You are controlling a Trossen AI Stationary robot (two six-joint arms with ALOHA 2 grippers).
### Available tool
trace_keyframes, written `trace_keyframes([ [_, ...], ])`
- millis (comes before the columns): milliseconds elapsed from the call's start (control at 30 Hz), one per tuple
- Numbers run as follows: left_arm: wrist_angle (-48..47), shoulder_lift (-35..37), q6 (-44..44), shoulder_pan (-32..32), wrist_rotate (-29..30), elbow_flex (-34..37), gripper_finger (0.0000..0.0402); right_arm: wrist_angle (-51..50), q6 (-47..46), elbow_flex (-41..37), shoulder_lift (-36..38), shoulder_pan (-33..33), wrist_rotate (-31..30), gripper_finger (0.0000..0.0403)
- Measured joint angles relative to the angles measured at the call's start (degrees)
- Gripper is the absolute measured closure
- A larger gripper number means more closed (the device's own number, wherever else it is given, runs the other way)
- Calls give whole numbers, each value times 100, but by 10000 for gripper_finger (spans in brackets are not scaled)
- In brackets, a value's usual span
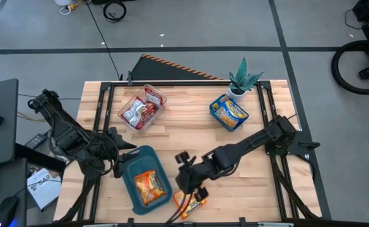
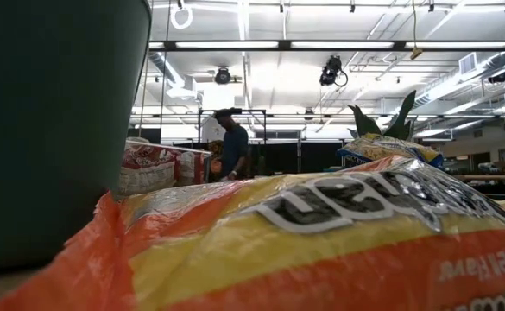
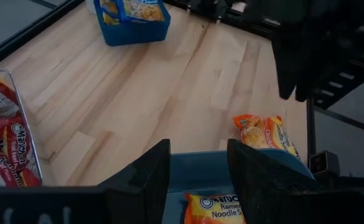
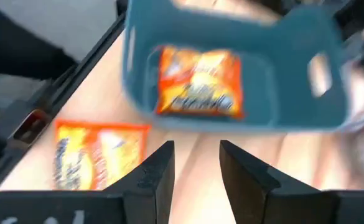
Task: Sort Maruchan noodles
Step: Put the orange noodle pack into the dark blue bin
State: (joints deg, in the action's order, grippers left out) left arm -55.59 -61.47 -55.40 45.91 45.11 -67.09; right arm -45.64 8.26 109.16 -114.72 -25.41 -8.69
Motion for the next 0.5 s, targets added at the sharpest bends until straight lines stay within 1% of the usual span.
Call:
trace_keyframes([
  [133, -26, 0, -48, 0, 1, -1, 237, -265, -417, -405, -41, -178, 72, 270],
  [267, -80, 0, -101, 0, -1, 0, 237, -209, -601, -933, -30, -376, 110, 270],
  [400, -83, 0, -104, -11, -102, -2, 237, 139, -720, -1470, -33, -549, 347, 268],
  [500, -84, 0, -103, -11, -106, -1, 237, 415, -717, -1798, -35, -692, 368, 261],
])
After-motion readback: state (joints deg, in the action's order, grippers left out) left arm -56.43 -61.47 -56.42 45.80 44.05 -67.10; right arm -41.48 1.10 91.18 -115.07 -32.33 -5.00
